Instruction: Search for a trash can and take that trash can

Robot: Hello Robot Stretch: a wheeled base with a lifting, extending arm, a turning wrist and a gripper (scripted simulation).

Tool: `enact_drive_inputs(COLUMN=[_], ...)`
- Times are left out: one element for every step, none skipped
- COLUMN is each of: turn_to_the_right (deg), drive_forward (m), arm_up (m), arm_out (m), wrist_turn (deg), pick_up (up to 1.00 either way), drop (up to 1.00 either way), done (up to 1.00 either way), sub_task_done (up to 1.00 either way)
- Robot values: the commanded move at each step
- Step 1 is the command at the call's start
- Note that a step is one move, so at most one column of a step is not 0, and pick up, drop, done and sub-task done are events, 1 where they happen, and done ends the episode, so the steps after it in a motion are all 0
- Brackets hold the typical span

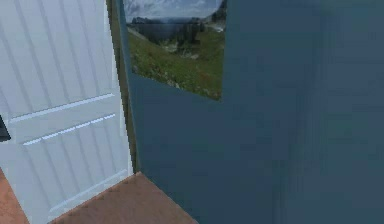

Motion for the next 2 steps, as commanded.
enact_drive_inputs(turn_to_the_right=[0.0,0.0], drive_forward=[0.0,0.0], arm_up=[0.0,0.0], arm_out=[0.48,0.0], wrist_turn=[0.0,45.0], pick_up=[0.0,0.0], drop=[0.0,0.0], done=[0.0,0.0], sub_task_done=[0.0,0.0])
